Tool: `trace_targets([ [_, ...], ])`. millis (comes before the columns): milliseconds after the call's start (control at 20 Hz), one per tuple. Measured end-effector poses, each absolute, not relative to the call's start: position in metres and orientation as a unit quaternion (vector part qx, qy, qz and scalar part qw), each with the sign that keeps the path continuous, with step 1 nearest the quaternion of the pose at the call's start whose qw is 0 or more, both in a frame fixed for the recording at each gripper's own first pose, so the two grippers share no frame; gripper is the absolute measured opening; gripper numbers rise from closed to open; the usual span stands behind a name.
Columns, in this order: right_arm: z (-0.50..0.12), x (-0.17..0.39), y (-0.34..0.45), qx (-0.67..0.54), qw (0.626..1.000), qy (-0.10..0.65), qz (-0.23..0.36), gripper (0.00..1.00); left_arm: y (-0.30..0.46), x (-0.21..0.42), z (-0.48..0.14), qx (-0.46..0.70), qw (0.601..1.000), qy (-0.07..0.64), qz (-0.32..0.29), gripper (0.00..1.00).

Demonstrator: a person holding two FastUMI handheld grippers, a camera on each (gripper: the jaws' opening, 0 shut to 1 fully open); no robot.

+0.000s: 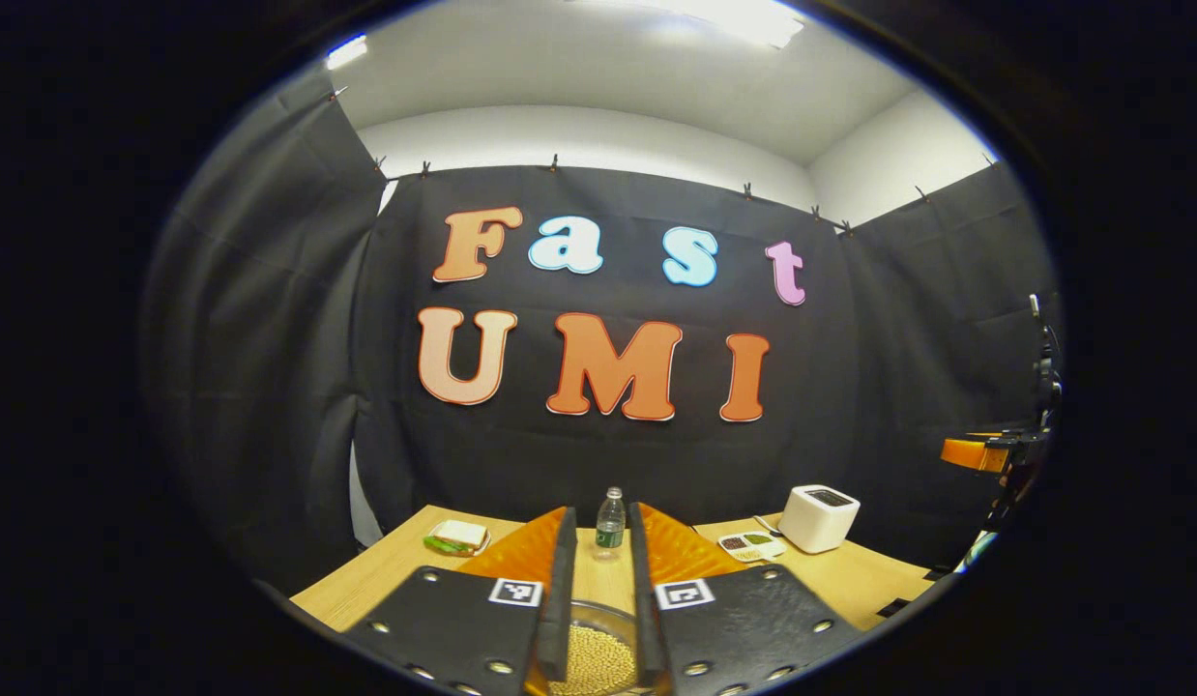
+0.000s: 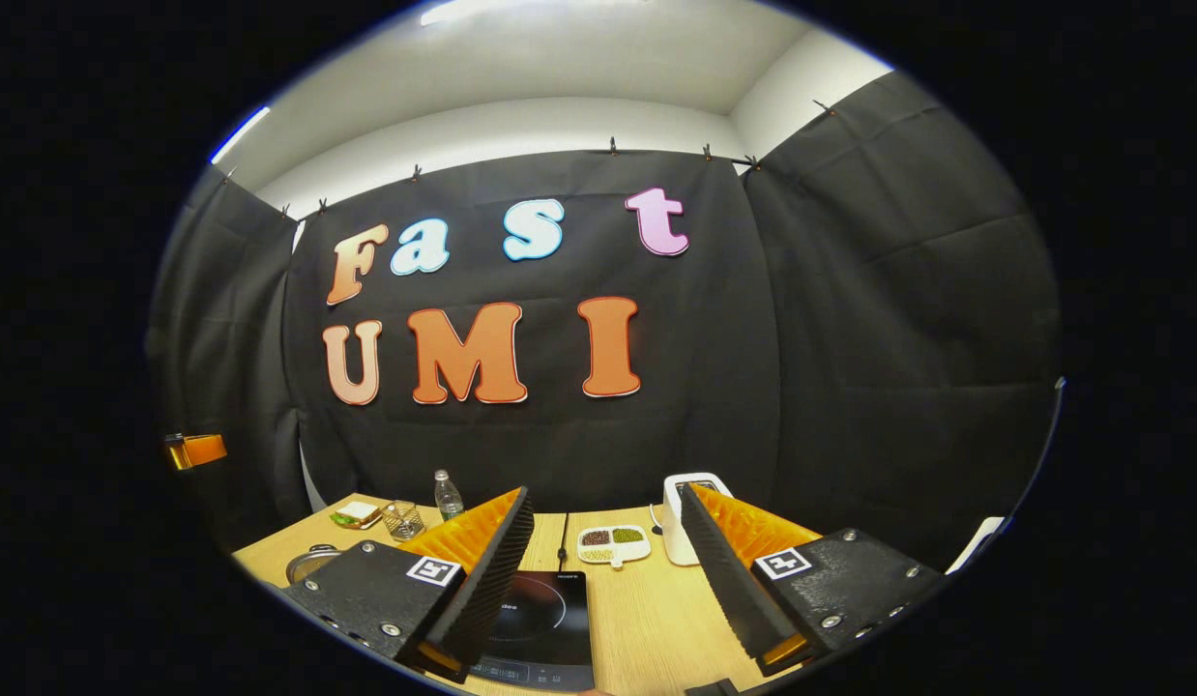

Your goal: First push the handle of the pot to place it horizontally, then grasp the pot with both hands and set it on the induction cooktop.

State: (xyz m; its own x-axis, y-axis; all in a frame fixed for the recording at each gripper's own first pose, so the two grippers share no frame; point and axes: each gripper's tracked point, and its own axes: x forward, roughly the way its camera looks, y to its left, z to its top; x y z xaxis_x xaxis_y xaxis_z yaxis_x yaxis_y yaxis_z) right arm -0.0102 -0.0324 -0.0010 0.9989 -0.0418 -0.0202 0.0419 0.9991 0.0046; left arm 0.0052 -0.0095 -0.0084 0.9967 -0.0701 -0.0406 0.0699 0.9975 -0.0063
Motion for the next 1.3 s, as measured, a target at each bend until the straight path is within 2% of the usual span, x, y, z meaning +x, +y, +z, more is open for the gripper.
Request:
trace_targets([
  [100, -0.003, -0.011, -0.033, 0.001, 1.000, 0.012, -0.021, 0.95, 0.002, 0.007, -0.009, -0.003, 1.000, 0.018, -0.023, 0.10],
  [250, -0.002, -0.011, -0.035, 0.003, 1.000, 0.012, -0.023, 0.95, -0.006, 0.002, -0.014, -0.012, 0.999, 0.021, -0.037, 0.00],
  [900, -0.007, -0.009, -0.028, 0.005, 1.000, 0.018, -0.019, 0.95, -0.020, -0.022, -0.110, 0.004, 0.985, 0.150, -0.090, 0.02],
  [1300, -0.013, -0.006, -0.030, 0.004, 0.999, 0.026, -0.021, 0.95, -0.030, -0.049, -0.186, 0.015, 0.961, 0.247, -0.121, 0.02],
])
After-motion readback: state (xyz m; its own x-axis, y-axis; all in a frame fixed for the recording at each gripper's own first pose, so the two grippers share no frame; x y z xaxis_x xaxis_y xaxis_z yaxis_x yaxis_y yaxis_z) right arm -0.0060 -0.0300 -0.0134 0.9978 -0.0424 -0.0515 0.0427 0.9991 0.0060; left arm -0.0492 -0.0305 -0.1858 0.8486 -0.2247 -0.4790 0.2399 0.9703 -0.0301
